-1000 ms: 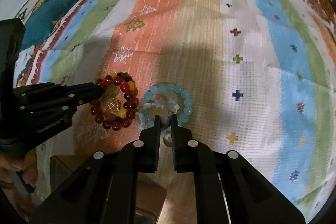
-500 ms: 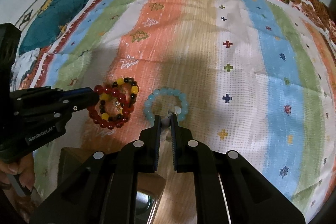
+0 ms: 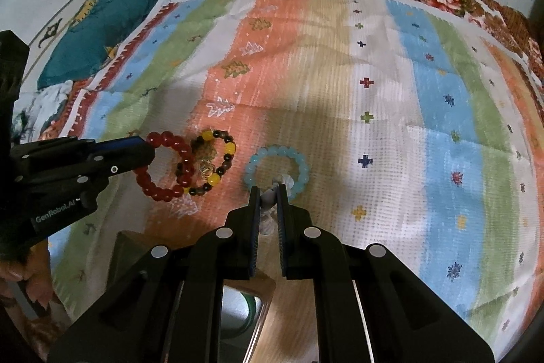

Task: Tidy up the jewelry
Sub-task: 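Close right tool on white bead bracelet while left tool lifts red bracelet, then carry both bracelets into the silver tin and open both tools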

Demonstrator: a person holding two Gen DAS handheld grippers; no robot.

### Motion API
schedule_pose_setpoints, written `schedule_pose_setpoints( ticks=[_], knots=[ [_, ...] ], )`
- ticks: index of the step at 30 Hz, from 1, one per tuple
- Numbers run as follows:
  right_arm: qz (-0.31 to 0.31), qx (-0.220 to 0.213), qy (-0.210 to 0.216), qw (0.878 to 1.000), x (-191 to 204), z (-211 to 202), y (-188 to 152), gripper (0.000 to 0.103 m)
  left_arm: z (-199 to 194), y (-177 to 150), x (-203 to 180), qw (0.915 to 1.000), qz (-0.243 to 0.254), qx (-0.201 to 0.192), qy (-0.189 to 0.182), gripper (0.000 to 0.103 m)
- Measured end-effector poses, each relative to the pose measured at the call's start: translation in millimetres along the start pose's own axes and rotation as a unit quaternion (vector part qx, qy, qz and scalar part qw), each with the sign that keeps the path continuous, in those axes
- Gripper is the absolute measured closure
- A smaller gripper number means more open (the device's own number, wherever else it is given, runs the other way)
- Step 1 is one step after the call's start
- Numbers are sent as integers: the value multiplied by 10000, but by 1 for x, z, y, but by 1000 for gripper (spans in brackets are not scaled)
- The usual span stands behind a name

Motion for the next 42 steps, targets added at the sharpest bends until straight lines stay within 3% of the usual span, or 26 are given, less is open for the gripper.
schedule_pose_setpoints(
  ticks=[28,42],
  knots=[
    [-259,-557,139,9980,18,-55,-26,92,-59,-22,-28,9982,67,-587,-74,90],
    [-363,-682,343,9964,20,-79,-43,92,-74,-37,-43,9974,157,-690,-129,90]
  ],
)
Point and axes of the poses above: each gripper's, at about its wrist camera, not at the fingertips, and z roughly the way its jaws point, x to its left, y to its top, the point moved 1 cm from there along z, roughly the way its jaws point, and after that the axes turned 14 degrees about z, right-handed, at the moved point
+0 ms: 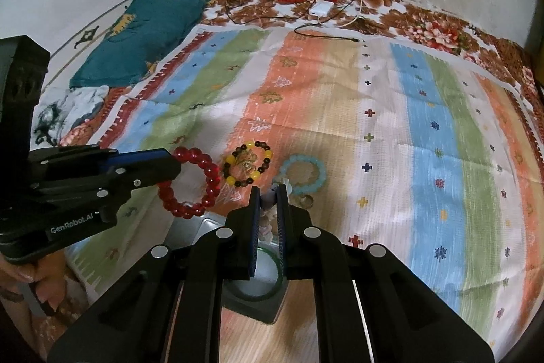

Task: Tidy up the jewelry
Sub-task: 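Carry both bracelets into the silver tin and open both tools, then raise both open tools away from the tin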

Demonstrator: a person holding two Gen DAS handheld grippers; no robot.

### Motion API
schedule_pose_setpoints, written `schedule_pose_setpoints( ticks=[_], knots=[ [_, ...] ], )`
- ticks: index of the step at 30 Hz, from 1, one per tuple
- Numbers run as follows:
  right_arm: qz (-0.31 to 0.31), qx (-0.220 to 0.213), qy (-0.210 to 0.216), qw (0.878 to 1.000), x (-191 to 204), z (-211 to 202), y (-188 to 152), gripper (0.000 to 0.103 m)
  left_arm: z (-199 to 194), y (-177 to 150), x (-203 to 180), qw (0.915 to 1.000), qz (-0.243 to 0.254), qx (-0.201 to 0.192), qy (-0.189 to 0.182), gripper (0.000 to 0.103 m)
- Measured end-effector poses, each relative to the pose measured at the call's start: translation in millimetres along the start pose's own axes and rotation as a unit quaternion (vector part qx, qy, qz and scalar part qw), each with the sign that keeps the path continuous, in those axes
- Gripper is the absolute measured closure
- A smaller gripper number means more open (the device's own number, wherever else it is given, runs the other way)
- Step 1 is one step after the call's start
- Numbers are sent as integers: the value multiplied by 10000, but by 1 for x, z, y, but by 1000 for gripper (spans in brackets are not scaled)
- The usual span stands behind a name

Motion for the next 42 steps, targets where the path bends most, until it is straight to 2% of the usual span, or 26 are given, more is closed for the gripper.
schedule_pose_setpoints(
  ticks=[16,30,31,33,34,36,39,42],
  knots=[
    [-18,56,60,10000,0,-11,-24,92,-12,-20,-18,10000,90,-33,-8,90],
    [-64,254,241,9994,1,-12,-35,92,-8,-36,-33,9997,161,178,-62,90],
    [-39,266,229,9994,0,-12,-35,91,-6,-36,-32,9996,137,219,-93,90],
    [-14,206,158,9997,-2,-12,-33,76,-5,-36,-29,9997,75,243,-67,88],
    [-10,172,111,9998,-3,-13,-32,64,-5,-35,-28,9997,59,241,-36,86],
    [-11,121,2,9999,-5,-13,-31,63,-7,-34,-22,9998,-41,206,20,79],
    [112,146,-113,9998,-13,-8,-29,60,-7,-35,-13,9996,-169,205,117,73],
    [172,149,-190,9996,-18,-5,-27,53,-7,-35,-6,9993,-284,203,141,67]
  ],
)
Point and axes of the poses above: each gripper's, at about its wrist camera, not at the fingertips, and z roughly the way its jaws point, x to its left, y to its top, the point moved 1 cm from there along z, roughly the way its jaws point, and after that the axes turned 14 degrees about z, right-handed, at the moved point
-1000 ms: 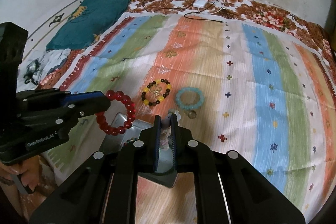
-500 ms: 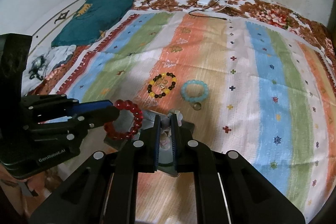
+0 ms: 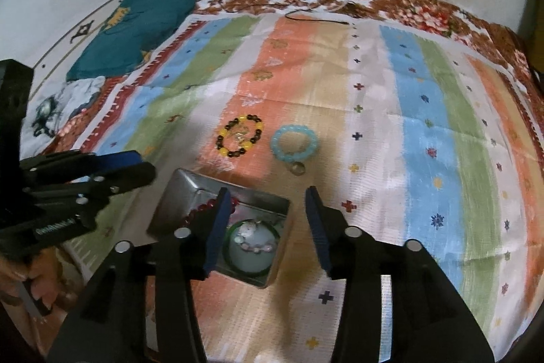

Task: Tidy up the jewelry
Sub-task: 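Raise both open tools away from the tin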

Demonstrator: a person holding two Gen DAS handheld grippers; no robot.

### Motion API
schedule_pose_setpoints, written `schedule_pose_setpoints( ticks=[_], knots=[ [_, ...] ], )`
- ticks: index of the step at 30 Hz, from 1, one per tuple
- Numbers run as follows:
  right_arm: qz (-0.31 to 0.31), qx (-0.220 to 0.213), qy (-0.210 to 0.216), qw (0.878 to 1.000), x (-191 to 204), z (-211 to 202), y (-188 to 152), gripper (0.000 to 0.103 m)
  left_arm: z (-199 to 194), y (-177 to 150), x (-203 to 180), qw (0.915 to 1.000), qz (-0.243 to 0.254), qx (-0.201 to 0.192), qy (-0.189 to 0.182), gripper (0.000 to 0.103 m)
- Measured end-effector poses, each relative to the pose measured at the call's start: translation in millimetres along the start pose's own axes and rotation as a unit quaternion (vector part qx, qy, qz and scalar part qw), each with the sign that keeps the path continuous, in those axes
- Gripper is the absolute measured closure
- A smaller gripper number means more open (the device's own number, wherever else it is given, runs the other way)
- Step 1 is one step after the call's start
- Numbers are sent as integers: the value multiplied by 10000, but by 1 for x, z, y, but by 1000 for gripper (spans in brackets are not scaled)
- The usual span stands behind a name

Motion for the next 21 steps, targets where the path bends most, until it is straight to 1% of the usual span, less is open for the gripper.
schedule_pose_setpoints(
  ticks=[1,3,5,7,9,11,14,16,18,20,21],
  knots=[
    [30,-5,-12,10000,-1,0,1,51,0,0,1,10000,-13,5,11,66],
    [87,-12,0,10000,-3,1,2,49,2,1,4,10000,-52,21,32,57],
    [136,-10,-13,9999,-4,3,3,43,3,1,6,9999,-68,32,73,51],
    [149,-4,-39,9999,-5,5,5,42,4,2,10,9999,-120,29,98,50],
    [167,2,-64,9998,-6,7,6,40,5,3,14,9998,-184,24,111,45],
    [175,11,-93,9998,-6,10,8,37,6,4,17,9996,-226,27,159,43],
    [187,30,-139,9997,-6,15,11,36,13,6,24,9993,-301,91,224,37],
    [192,56,-143,9997,-6,18,13,36,17,7,28,9990,-335,134,270,35],
    [216,62,-156,9996,-7,20,15,33,21,9,32,9988,-372,163,284,29],
    [252,49,-169,9995,-8,21,17,30,25,11,37,9984,-436,179,321,25],
    [265,45,-177,9995,-9,22,18,30,26,12,38,9983,-446,184,327,24]
  ],
)
Point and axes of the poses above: each gripper's, at about its wrist camera, not at the fingertips, and z roughly the way its jaws point, x to its left, y to its top, the point moved 1 cm from there along z, roughly the way its jaws point, and after that the axes turned 14 degrees about z, right-handed, at the moved point
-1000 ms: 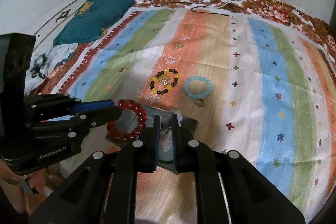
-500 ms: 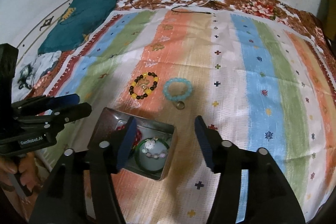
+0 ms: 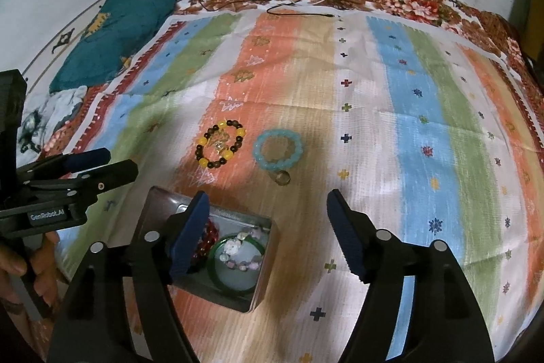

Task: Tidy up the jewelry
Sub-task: 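Raise both open tools away from the tin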

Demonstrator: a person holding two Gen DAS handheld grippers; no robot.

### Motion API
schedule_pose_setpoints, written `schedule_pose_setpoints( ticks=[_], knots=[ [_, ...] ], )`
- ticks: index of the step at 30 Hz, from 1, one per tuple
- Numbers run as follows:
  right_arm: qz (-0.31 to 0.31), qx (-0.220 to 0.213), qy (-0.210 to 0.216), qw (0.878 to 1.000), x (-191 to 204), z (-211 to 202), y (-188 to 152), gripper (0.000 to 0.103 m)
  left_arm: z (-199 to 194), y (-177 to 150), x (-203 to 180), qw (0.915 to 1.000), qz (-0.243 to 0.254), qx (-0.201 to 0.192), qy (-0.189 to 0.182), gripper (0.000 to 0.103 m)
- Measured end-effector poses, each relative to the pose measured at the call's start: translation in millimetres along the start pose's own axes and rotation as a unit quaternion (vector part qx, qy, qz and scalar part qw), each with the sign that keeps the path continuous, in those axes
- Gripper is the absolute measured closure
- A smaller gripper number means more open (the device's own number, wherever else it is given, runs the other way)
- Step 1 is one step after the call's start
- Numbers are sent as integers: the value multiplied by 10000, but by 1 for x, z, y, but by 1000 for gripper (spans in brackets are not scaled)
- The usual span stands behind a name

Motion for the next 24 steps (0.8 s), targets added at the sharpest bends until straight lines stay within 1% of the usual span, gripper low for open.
schedule_pose_setpoints(
  ticks=[8,12,15,18,24],
  knots=[
    [139,100,-27,9998,-5,14,11,25,19,9,11,9998,-21,131,133,14],
    [184,141,-49,9997,-8,20,14,25,27,11,18,9997,-99,214,117,13],
    [191,177,-90,9996,-8,27,17,21,34,13,19,9996,-84,267,104,13],
    [200,223,-171,9994,-10,36,20,21,41,16,19,9994,-54,312,118,13],
    [267,288,-241,9989,-15,50,26,21,53,19,23,9990,-129,424,9,13]
  ],
)
Point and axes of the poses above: each gripper's, at about its wrist camera, not at the fingertips, and z roughly the way its jaws point, x to its left, y to its top, the point moved 1 cm from there along z, roughly the way its jaws point, and after that the axes turned 14 degrees about z, right-handed, at the moved point
